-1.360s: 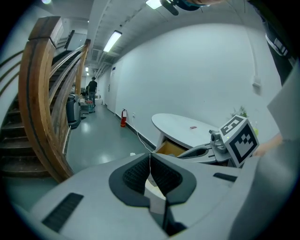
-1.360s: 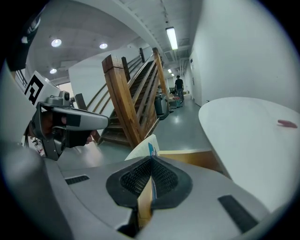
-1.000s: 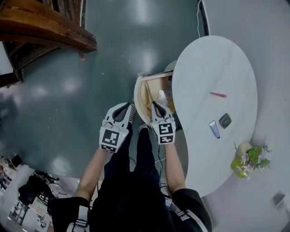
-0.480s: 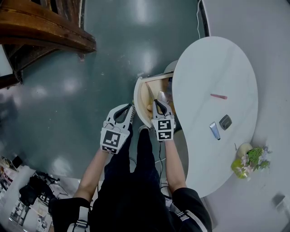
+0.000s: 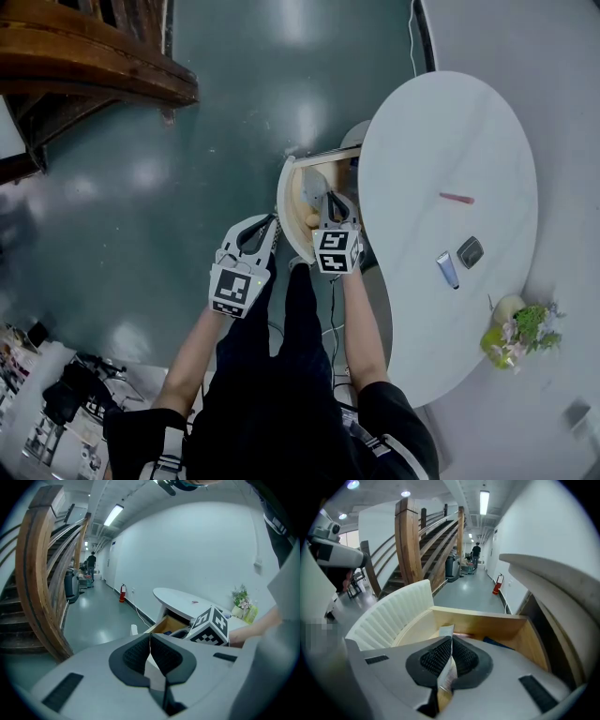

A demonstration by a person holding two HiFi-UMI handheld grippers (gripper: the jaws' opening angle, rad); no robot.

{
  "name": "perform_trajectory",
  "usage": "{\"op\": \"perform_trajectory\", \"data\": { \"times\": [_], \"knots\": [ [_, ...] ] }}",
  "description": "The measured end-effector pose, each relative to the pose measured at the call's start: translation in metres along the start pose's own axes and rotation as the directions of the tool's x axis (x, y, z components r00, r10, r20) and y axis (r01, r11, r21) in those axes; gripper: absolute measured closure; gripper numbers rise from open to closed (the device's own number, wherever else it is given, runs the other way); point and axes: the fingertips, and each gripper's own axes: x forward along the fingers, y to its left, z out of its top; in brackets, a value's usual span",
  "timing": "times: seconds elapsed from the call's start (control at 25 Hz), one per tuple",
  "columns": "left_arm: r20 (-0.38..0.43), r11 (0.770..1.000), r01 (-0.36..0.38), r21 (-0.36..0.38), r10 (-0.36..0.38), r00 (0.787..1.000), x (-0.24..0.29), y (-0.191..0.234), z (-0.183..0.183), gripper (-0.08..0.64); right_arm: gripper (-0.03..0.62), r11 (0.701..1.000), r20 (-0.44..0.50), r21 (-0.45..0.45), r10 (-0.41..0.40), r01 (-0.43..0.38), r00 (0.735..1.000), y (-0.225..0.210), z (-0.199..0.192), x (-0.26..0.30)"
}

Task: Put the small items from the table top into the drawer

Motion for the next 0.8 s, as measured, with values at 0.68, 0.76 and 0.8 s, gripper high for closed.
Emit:
{"op": "perform_trajectory", "data": {
  "times": [0.68,0.76,0.8],
  "knots": [
    [-0.008,1.0,0.001,-0.004,-0.001,1.0,-0.006,0.005,-0.007,0.54,0.353,0.993,-0.011,0.106,0.048,-0.047,0.999,0.012,-0.014,0.005],
    [-0.006,1.0,0.0,-0.003,0.0,1.0,-0.008,0.006,-0.007,0.54,0.351,0.994,-0.014,0.106,0.043,-0.042,0.999,0.012,-0.014,0.004],
    [-0.006,1.0,-0.001,-0.003,0.001,1.0,-0.009,0.006,-0.007,0.54,0.351,0.994,-0.018,0.104,0.037,-0.035,0.999,0.012,-0.014,0.003]
  ]
}}
